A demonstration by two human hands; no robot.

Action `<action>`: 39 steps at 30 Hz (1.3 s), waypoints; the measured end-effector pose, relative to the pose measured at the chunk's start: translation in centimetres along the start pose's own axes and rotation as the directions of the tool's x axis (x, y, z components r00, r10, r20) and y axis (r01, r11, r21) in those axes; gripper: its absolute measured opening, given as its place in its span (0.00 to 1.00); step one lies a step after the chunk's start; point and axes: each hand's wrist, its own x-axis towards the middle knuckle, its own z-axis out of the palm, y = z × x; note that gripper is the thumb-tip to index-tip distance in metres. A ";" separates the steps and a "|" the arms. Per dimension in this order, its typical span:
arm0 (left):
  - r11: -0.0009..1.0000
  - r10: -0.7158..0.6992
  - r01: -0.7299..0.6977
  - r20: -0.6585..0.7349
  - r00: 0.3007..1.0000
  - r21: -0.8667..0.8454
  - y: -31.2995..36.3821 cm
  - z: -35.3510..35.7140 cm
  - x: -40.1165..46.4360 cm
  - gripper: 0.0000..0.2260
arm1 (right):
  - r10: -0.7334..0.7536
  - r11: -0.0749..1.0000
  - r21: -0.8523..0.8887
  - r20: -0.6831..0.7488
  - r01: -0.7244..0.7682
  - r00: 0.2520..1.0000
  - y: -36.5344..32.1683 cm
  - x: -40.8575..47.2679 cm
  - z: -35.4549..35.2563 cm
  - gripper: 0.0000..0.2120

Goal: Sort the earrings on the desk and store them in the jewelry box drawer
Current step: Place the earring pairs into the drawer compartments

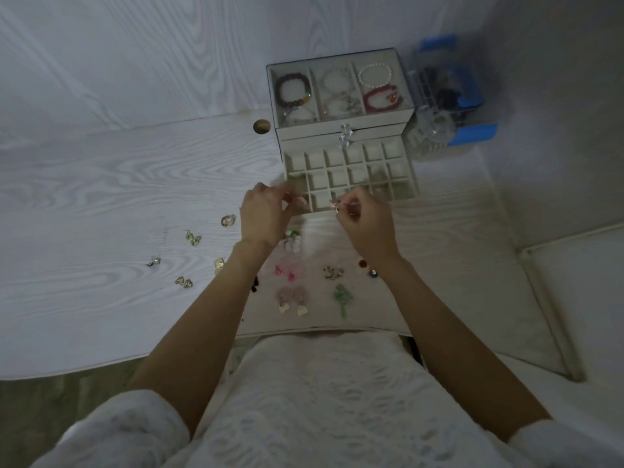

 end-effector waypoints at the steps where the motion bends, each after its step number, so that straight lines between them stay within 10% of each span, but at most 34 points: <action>1: 0.997 0.060 -0.061 0.013 0.998 0.048 -0.4 0.2 0.1 0.07 | -0.006 1.000 -0.014 -0.005 0.006 1.000 0.0 0.4 0.2 0.03; 14: 0.981 0.171 -0.178 0.078 0.982 0.079 -2.1 0.2 -3.3 0.18 | -0.227 0.818 -0.492 0.198 0.297 0.953 0.1 3.5 5.7 0.04; 39: 0.993 0.113 -0.117 0.162 0.980 0.012 -1.0 -1.3 -2.7 0.19 | -0.089 0.810 -0.554 0.209 0.193 0.974 -1.0 3.8 6.5 0.07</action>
